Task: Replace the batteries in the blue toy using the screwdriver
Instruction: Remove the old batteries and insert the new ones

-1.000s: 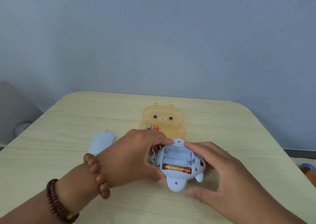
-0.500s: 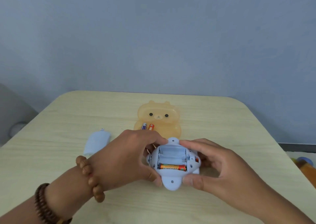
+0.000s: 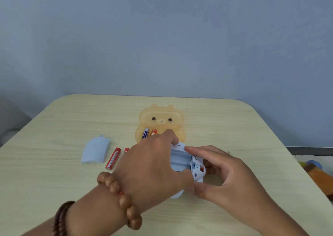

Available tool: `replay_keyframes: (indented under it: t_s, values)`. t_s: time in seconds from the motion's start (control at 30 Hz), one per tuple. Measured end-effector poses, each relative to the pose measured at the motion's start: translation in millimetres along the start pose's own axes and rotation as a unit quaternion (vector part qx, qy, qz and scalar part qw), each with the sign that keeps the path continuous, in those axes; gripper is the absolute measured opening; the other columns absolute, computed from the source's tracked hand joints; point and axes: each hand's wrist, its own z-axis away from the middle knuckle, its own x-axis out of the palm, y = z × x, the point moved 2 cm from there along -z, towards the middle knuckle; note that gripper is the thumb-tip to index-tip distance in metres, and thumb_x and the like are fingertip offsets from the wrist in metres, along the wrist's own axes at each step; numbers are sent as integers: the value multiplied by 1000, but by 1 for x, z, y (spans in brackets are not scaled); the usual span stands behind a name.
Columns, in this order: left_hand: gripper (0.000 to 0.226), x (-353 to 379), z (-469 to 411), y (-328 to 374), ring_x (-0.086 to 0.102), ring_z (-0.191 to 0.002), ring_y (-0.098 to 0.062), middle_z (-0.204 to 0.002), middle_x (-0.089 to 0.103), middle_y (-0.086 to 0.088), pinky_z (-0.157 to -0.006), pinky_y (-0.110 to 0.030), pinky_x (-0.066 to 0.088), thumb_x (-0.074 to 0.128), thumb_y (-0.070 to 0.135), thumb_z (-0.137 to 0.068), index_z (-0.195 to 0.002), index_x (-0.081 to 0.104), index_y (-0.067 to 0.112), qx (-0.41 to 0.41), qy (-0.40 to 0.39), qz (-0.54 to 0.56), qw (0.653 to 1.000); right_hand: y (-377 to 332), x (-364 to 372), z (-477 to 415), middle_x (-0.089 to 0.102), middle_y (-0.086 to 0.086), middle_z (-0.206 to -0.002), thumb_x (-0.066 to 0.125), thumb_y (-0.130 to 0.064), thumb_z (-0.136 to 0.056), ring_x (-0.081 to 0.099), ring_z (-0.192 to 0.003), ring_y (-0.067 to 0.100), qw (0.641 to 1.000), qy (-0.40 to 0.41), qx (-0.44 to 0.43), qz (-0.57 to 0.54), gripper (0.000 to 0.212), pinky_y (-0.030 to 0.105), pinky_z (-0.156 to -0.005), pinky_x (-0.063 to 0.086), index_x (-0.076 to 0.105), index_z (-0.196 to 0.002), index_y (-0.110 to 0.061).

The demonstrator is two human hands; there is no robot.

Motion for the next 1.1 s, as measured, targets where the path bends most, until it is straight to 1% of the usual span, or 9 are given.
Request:
replay_keyframes:
  t_s: [0.13, 0.3, 0.47, 0.57, 0.73, 0.83, 0.97, 1.03, 1.1]
  values:
    - [50, 1, 1, 4, 54, -77, 0, -91, 57, 17, -60, -21, 38, 67, 64, -68, -105, 42, 41, -10, 2, 9, 1000, 2, 2, 1, 71, -17, -123, 95, -19, -69, 70, -110, 10, 1000, 19, -12, 7, 65, 30, -94, 56, 71, -125, -39]
    - [56, 0, 2, 11, 46, -61, 0, -77, 49, 17, -52, -19, 31, 51, 63, -53, -100, 38, 37, -20, -14, 27, 999, 5, 2, 2, 71, -16, -121, 94, -17, -65, 71, -108, 11, 999, 24, -27, 4, 68, 26, -91, 56, 72, -124, -41]
    - [52, 3, 0, 12, 53, -69, -3, -81, 54, 15, -57, -24, 39, 60, 66, -63, -98, 38, 36, -18, 12, 0, 1000, 8, 4, 2, 72, -13, -120, 89, -29, -62, 71, -106, 13, 999, 36, -36, -2, 66, 30, -90, 56, 72, -123, -43]
    - [51, 3, 1, 13, 57, -72, -5, -82, 56, 14, -60, -25, 45, 65, 64, -69, -101, 39, 34, -13, 25, -16, 999, 8, 5, 1, 72, -13, -121, 89, -27, -61, 72, -104, 15, 998, 39, -39, -3, 68, 33, -91, 57, 70, -124, -46]
    - [48, 3, 3, 17, 60, -76, -7, -85, 58, 13, -68, -31, 54, 63, 61, -75, -107, 39, 34, -2, 36, -15, 999, 10, 5, 0, 71, -14, -123, 89, -27, -59, 72, -104, 15, 999, 34, -38, 2, 69, 38, -93, 58, 69, -122, -49]
    - [47, 6, 5, 17, 60, -77, -7, -84, 56, 13, -70, -29, 52, 62, 55, -78, -110, 34, 35, -2, 33, -1, 999, 9, 5, 0, 70, -13, -124, 89, -28, -59, 72, -105, 16, 999, 33, -39, -3, 69, 42, -94, 58, 69, -122, -49]
    - [35, 6, 10, 19, 55, -69, -7, -80, 53, 12, -62, -28, 46, 55, 48, -81, -98, 29, 32, 5, 21, -8, 1000, 10, 5, 1, 70, -12, -125, 88, -32, -59, 71, -106, 17, 999, 29, -41, -5, 69, 44, -95, 57, 69, -124, -48]
    - [28, 6, 12, 19, 53, -72, -7, -85, 54, 12, -63, -28, 43, 51, 45, -83, -93, 29, 32, 12, 20, -21, 1000, 10, 5, 1, 70, -11, -125, 88, -35, -61, 71, -106, 17, 999, 31, -41, -9, 67, 46, -95, 57, 70, -124, -46]
    - [20, 7, 13, 17, 53, -83, -7, -97, 54, 14, -71, -29, 47, 46, 47, -80, -92, 35, 35, 15, 15, -32, 999, 10, 5, 1, 70, -10, -124, 89, -33, -62, 71, -107, 18, 999, 32, -41, -13, 64, 47, -95, 57, 71, -123, -44]
